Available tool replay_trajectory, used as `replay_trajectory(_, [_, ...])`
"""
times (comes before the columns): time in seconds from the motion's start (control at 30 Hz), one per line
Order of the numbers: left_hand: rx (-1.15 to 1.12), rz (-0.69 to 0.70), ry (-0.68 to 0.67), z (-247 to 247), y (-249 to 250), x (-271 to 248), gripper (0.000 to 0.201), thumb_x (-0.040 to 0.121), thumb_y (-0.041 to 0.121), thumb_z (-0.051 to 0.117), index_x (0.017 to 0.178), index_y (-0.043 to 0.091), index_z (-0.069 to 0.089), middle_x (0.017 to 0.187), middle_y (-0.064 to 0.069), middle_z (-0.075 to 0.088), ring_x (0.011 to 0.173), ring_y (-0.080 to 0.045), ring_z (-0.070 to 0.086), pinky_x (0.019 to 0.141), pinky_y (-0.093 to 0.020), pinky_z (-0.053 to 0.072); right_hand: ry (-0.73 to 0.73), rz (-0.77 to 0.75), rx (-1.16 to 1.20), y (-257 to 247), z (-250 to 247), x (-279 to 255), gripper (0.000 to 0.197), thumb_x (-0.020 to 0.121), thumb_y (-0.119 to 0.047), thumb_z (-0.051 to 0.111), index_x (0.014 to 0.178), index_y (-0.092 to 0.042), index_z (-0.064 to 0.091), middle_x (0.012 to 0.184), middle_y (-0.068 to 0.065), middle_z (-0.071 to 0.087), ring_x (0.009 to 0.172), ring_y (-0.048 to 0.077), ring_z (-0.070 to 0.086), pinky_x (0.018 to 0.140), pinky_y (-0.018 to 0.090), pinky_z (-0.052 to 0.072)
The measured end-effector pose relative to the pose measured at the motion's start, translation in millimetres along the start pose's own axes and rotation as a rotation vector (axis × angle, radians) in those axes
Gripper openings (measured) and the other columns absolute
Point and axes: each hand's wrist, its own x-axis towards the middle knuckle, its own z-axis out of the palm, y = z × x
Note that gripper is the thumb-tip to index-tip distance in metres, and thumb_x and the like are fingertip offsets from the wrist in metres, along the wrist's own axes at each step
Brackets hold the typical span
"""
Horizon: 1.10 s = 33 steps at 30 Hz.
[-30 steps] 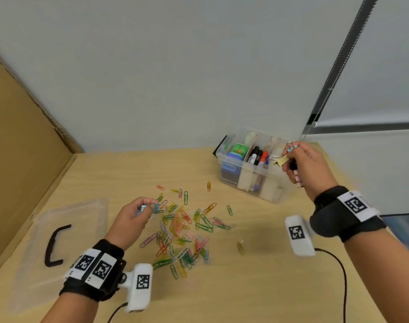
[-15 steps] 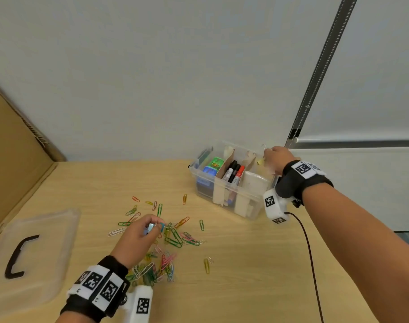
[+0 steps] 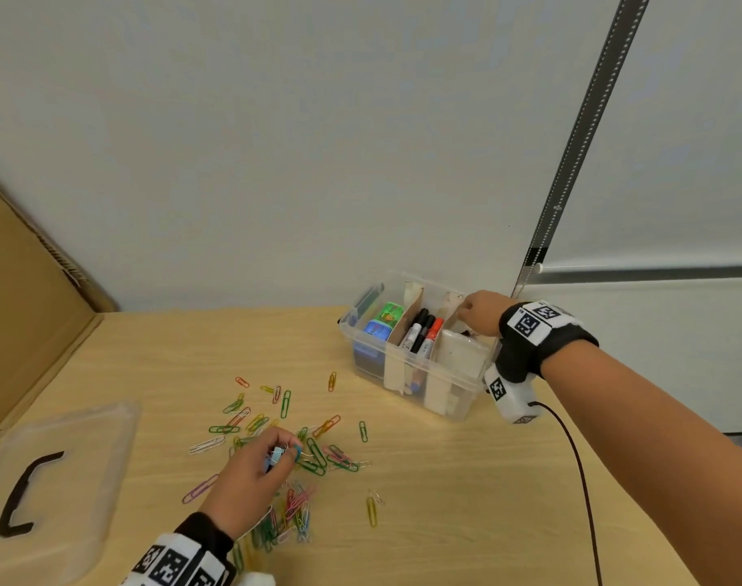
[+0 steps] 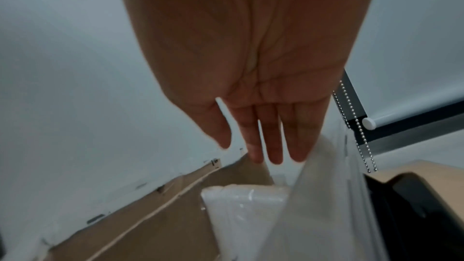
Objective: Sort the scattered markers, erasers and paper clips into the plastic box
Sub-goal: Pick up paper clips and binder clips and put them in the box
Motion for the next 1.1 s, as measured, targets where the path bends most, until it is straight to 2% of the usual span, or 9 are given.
replay_trajectory(0.1, [0.018, 0.005, -0.015, 1, 6, 1, 0.01, 0.095, 0.023, 0.052, 0.09, 0.027, 0.06, 0.085, -0.005, 0.064, 0.079, -0.027, 0.058, 0.074, -0.035, 0.047, 0.127, -0.065, 0.039, 6, 0, -16, 0.035, 0.1, -0.015, 0.034, 0.123, -0.002, 0.057, 0.126, 0.015, 0.058, 0.114, 0.028, 0.054, 0.094, 0.032, 0.041])
replay_trajectory(0.23, [0.055, 0.101, 0.006, 5, 48, 12, 0.012, 0.095, 0.02, 0.05, 0.09, 0.028, 0.058, 0.075, 0.004, 0.058, 0.06, -0.003, 0.05, 0.057, -0.014, 0.037, 0.371, -0.096, 0.176, 41, 27, -37, 0.039, 0.097, -0.016, 0.037, 0.134, -0.007, 0.046, 0.14, 0.011, 0.045, 0.129, 0.025, 0.042, 0.107, 0.035, 0.034])
replay_trajectory(0.33, [0.156, 0.214, 0.034, 16, 99, 33, 0.009, 0.095, 0.023, 0.05, 0.098, 0.025, 0.057, 0.082, 0.012, 0.058, 0.066, 0.005, 0.052, 0.058, -0.012, 0.041, 0.387, -0.092, 0.148, 57, 57, -49, 0.051, 0.1, -0.028, 0.033, 0.147, -0.007, 0.027, 0.156, 0.008, 0.021, 0.143, 0.022, 0.021, 0.118, 0.037, 0.021])
replay_trajectory(0.4, [0.268, 0.336, 0.054, 32, 136, 54, 0.011, 0.095, 0.024, 0.048, 0.103, 0.025, 0.055, 0.094, 0.012, 0.058, 0.077, 0.001, 0.054, 0.068, -0.017, 0.046, 0.397, -0.119, 0.174, 61, 71, -50, 0.054, 0.101, -0.032, 0.028, 0.15, -0.009, 0.02, 0.159, 0.003, 0.011, 0.145, 0.019, 0.016, 0.118, 0.034, 0.018])
replay_trajectory(0.53, [0.538, 0.507, -0.029, 82, 199, 118, 0.018, 0.094, 0.018, 0.044, 0.107, 0.013, 0.054, 0.108, -0.006, 0.058, 0.096, -0.025, 0.057, 0.083, -0.038, 0.047, 0.426, -0.135, 0.221, 65, 77, -47, 0.055, 0.101, -0.032, 0.026, 0.151, -0.012, 0.018, 0.16, -0.002, 0.006, 0.144, 0.018, 0.02, 0.116, 0.033, 0.023])
replay_trajectory(0.77, [1.031, 0.505, -0.239, 137, 236, 200, 0.028, 0.09, 0.008, 0.051, 0.118, 0.005, 0.05, 0.118, -0.015, 0.05, 0.106, -0.034, 0.054, 0.082, -0.04, 0.044, 0.389, -0.124, 0.229, 63, 75, -49, 0.056, 0.1, -0.036, 0.023, 0.152, -0.017, 0.012, 0.16, -0.005, 0.001, 0.141, 0.02, 0.028, 0.11, 0.037, 0.033])
replay_trajectory(0.93, [1.21, 0.4, -0.402, 160, 208, 235, 0.05, 0.087, 0.032, 0.055, 0.13, 0.014, 0.037, 0.129, -0.014, 0.043, 0.107, -0.037, 0.055, 0.087, -0.051, 0.048, 0.389, -0.133, 0.22, 64, 75, -51, 0.056, 0.1, -0.035, 0.021, 0.152, -0.017, 0.011, 0.16, -0.006, -0.001, 0.141, 0.02, 0.027, 0.112, 0.035, 0.031])
replay_trajectory(1.0, [1.159, 0.356, -0.48, 162, 209, 241, 0.048, 0.091, 0.03, 0.049, 0.134, 0.01, 0.037, 0.127, -0.017, 0.05, 0.107, -0.037, 0.057, 0.089, -0.046, 0.047, 0.387, -0.128, 0.224, 63, 75, -52, 0.055, 0.101, -0.035, 0.021, 0.152, -0.018, 0.011, 0.16, -0.007, -0.002, 0.141, 0.02, 0.027, 0.111, 0.035, 0.031])
replay_trajectory(1.1, [0.918, 0.329, -0.543, 150, 220, 241, 0.042, 0.094, 0.01, 0.044, 0.136, 0.008, 0.044, 0.134, -0.013, 0.054, 0.119, -0.029, 0.054, 0.098, -0.036, 0.043, 0.378, -0.125, 0.227, 62, 74, -53, 0.055, 0.101, -0.035, 0.021, 0.152, -0.017, 0.01, 0.16, -0.007, -0.004, 0.141, 0.02, 0.027, 0.111, 0.036, 0.032])
